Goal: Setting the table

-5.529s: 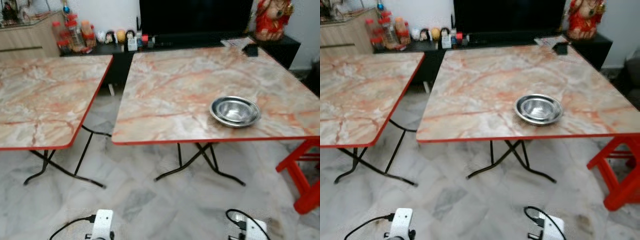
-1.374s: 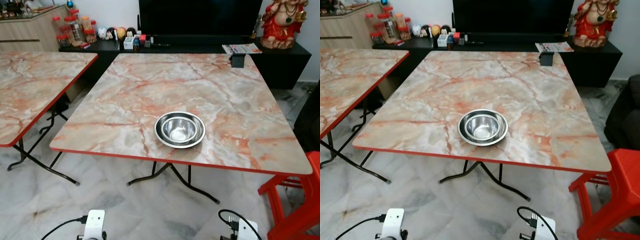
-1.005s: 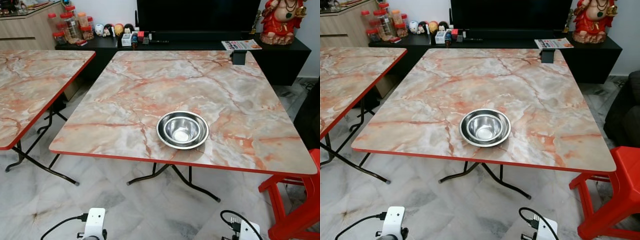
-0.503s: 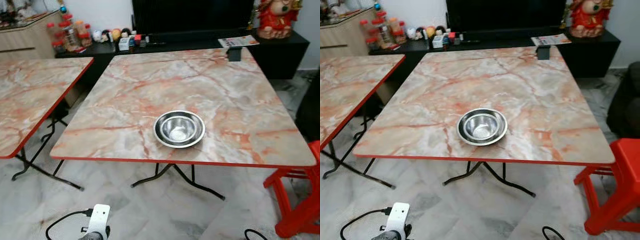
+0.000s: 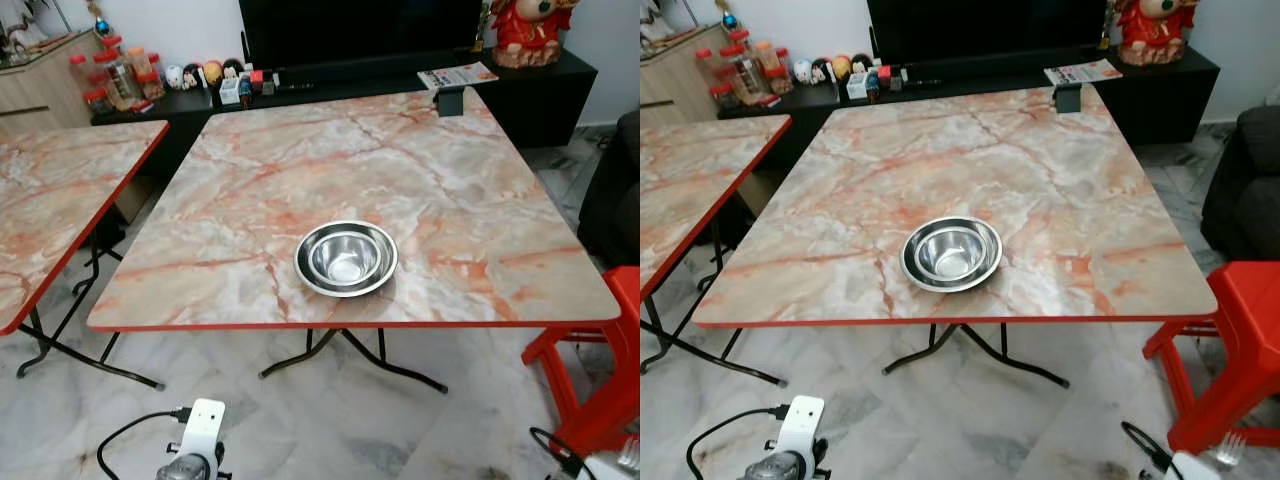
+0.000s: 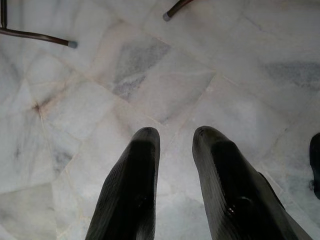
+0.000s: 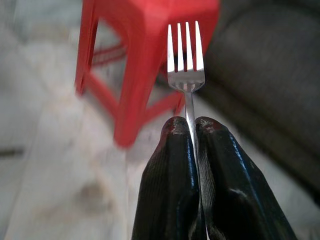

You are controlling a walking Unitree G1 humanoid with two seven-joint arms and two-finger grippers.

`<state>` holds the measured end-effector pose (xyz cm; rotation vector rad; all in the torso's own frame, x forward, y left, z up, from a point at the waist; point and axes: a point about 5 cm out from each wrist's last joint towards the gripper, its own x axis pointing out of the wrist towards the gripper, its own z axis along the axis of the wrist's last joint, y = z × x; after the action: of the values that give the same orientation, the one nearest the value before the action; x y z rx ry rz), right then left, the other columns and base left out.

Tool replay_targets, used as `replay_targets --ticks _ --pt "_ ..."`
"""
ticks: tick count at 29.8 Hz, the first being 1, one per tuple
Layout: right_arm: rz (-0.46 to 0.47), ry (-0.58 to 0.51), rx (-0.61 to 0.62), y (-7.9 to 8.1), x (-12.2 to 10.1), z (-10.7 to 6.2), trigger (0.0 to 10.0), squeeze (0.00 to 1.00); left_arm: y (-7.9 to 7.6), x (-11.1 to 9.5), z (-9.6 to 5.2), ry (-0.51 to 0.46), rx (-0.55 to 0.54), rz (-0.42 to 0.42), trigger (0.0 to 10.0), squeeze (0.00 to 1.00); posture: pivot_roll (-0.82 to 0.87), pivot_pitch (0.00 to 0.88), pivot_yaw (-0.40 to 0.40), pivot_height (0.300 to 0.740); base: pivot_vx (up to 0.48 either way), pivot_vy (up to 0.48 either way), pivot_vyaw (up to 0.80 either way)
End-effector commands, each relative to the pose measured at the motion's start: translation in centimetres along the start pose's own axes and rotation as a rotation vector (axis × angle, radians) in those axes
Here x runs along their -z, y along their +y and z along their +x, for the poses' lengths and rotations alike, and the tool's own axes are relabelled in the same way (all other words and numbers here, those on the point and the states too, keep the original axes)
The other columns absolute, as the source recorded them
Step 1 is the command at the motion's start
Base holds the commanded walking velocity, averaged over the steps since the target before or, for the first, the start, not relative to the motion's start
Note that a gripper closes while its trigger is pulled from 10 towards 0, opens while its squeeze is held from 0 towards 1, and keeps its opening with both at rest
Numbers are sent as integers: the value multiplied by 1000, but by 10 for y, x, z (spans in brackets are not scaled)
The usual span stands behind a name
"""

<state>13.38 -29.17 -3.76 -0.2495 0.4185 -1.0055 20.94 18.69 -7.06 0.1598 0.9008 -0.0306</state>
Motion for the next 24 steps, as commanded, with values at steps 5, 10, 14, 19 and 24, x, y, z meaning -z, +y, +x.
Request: replay_targets --ticks 5,10,14,19,24 --pt "51 -323 90 11 -78 20 10000 0 1 8 -1 20 -6 -11 10000 0 -181 0 91 740 0 0 0" --pt "73 -551 196 9 -140 18 10000 0 0 8 -1 17 -13 -23 10000 0 -168 0 79 740 0 0 0" --pt "116 -643 146 18 -174 17 10000 0 0 10 -2 20 -15 -27 10000 0 -168 0 76 740 0 0 0" --pt "204 -642 -80 49 -207 20 10000 0 0 11 -2 23 -17 -31 10000 0 -164 0 71 740 0 0 0" --pt "257 -448 -416 96 -231 27 10000 0 -1 11 -2 25 -22 -44 10000 0 -149 0 58 740 0 0 0"
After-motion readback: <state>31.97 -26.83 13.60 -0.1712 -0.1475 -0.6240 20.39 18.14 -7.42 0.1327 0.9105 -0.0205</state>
